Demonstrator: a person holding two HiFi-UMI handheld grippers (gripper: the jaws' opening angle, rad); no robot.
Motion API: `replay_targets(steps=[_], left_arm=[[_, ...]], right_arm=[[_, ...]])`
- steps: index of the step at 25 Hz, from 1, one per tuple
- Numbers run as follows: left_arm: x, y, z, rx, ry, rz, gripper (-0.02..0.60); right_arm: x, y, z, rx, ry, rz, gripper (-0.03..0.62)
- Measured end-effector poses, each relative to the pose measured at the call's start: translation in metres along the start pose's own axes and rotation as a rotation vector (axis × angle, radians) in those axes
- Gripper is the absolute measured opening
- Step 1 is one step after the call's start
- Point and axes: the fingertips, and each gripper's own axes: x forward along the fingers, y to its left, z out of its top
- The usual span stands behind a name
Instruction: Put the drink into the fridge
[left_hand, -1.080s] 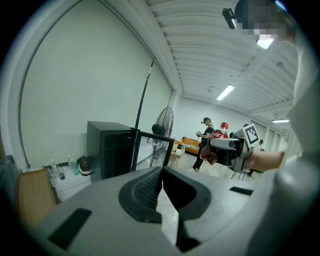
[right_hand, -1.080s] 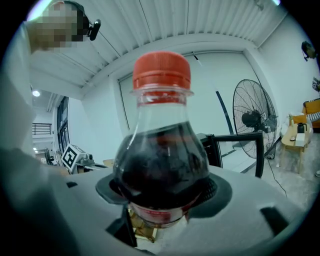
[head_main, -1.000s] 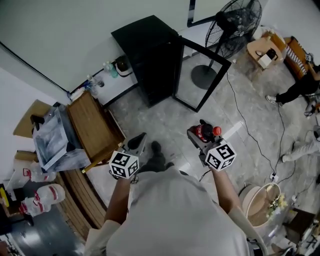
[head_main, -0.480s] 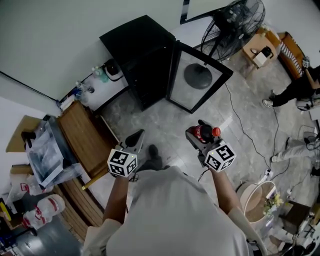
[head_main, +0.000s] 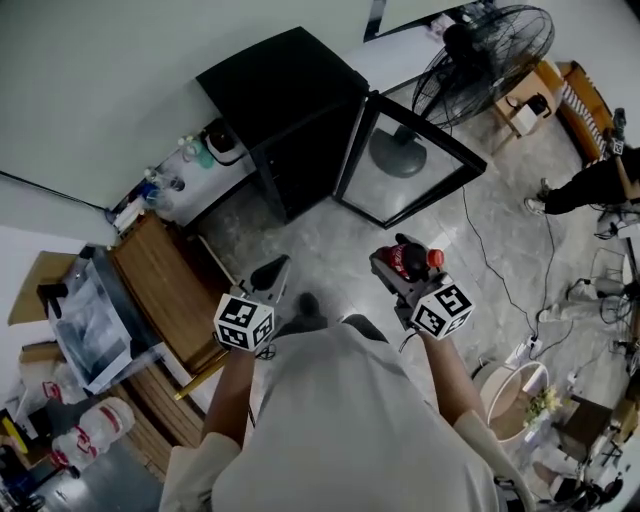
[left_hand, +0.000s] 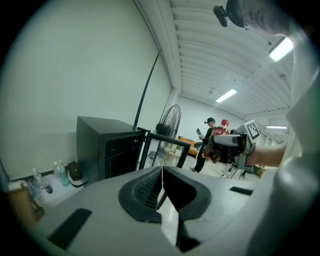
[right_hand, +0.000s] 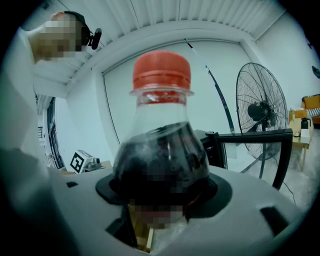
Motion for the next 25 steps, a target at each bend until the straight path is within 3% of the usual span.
replay_targets(steps=[11, 25], left_arm=[[0.015, 0.032, 0.006, -0.039, 0.005, 0.063, 0.009], [0.096, -0.003, 0.024, -0.136, -0.076, 0.287, 0.009]], right_arm=[[0.053, -0.023, 0.013, -0.012, 0.042, 0.073, 0.304], [0.082, -0.109, 0.039, -0.125, 0.161, 0.342, 0.304]])
